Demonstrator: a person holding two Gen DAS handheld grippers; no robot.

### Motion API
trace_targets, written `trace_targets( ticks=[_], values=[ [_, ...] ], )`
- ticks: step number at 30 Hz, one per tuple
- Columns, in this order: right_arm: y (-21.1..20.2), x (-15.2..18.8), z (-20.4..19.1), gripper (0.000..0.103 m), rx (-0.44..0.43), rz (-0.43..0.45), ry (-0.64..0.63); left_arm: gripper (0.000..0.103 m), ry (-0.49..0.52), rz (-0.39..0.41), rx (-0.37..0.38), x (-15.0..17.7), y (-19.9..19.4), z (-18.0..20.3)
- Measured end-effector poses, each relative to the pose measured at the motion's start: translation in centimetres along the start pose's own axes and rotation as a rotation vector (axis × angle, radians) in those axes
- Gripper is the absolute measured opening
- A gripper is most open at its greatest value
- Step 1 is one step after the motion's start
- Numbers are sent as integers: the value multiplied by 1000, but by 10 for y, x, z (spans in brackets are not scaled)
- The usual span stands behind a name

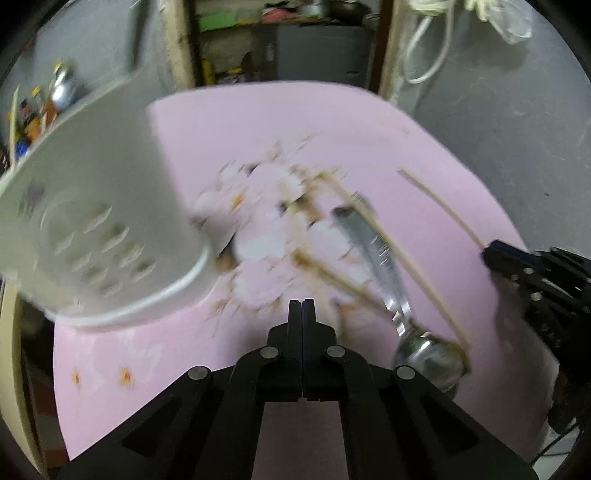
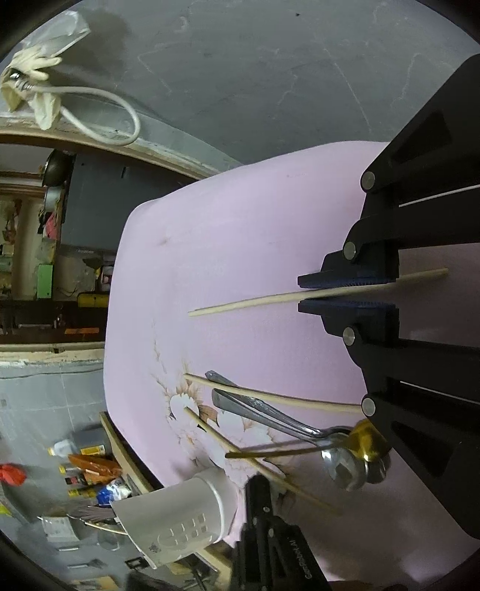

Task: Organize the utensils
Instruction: 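Grasp a wooden chopstick with the left tool while the right tool grasps another chopstick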

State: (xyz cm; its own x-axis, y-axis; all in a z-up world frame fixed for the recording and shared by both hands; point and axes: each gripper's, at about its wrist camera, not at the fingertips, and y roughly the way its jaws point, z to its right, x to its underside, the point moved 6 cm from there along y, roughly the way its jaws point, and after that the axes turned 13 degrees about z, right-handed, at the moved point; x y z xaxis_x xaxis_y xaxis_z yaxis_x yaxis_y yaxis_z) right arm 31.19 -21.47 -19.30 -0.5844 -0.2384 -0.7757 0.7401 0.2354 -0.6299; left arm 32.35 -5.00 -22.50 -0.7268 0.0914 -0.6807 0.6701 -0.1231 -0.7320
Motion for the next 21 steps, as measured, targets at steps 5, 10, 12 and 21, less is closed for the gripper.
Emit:
trace_targets(
  ticks=[5, 10, 12, 21],
  values=[
    [-6, 8, -5, 4, -13, -21, 11, 0, -125, 25, 42, 8, -17, -19],
    [-6, 9, -4, 4, -13, -23, 33, 4, -225, 74, 140, 1, -30, -21],
    [-6, 8, -4, 4, -15, -23, 34, 11, -230, 73, 188, -3, -30, -13],
    [-1, 5, -3, 5, -38, -29, 38, 26, -87, -41, 98, -16, 4, 1]
  ],
)
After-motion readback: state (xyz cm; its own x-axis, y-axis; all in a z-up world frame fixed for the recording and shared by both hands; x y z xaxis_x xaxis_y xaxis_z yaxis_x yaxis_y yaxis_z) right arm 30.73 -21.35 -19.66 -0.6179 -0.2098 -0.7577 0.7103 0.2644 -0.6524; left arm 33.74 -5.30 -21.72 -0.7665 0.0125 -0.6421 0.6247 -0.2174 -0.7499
